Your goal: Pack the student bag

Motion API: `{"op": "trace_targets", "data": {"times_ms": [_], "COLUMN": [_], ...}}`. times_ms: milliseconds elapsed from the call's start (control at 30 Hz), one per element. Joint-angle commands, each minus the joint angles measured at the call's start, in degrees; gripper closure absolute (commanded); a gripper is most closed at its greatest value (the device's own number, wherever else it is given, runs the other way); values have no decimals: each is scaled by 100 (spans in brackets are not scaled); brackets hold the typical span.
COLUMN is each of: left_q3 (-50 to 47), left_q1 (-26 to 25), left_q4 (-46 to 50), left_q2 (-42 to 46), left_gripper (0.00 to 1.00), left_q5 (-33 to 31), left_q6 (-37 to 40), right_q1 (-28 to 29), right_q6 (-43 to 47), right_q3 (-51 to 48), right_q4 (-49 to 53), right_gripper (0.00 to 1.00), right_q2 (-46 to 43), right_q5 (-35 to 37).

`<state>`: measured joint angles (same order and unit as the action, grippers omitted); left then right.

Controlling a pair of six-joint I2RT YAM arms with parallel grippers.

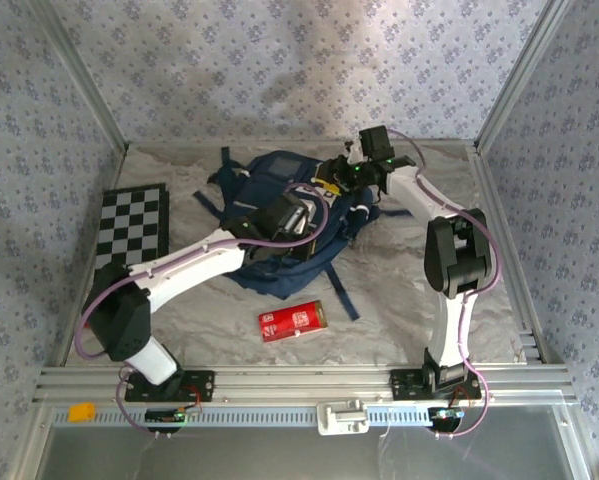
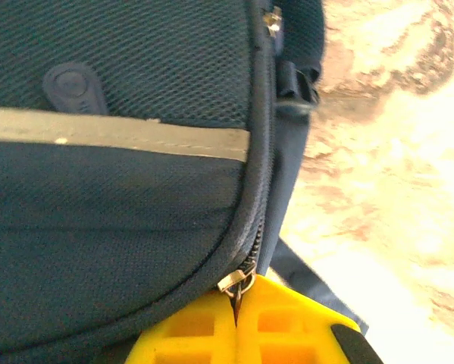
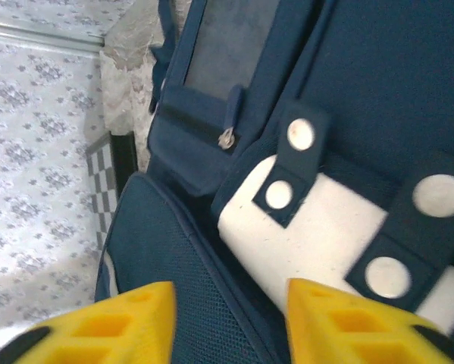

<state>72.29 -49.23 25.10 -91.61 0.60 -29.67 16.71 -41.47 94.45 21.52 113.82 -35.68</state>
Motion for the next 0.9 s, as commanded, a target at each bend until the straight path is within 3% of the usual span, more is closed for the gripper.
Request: {"op": "trace_targets", "data": {"times_ms": [0,200,500,867], "left_q3": [374,400,433,393], "left_q1": [5,4,4,10], "left_q4": [73,141,132,154], "left_q2": [-24,-2,35,44], "left_gripper": [100,100,100,100], "left_q5": [89,99,77,-50], "left_q6": [-71,120,163,295], "right_q1": [-111,35,725,806], "right_q6": [151,-649,-1739,-1759], "right_q3": [-326,-1654,-2464,-3137], "right_q4": [429,30,-489,-206], "right_gripper": [47,36,42,42], "right_q2": [-687,-1706,-2086,-2783], "right_q5": [177,-66,582,1175]}}
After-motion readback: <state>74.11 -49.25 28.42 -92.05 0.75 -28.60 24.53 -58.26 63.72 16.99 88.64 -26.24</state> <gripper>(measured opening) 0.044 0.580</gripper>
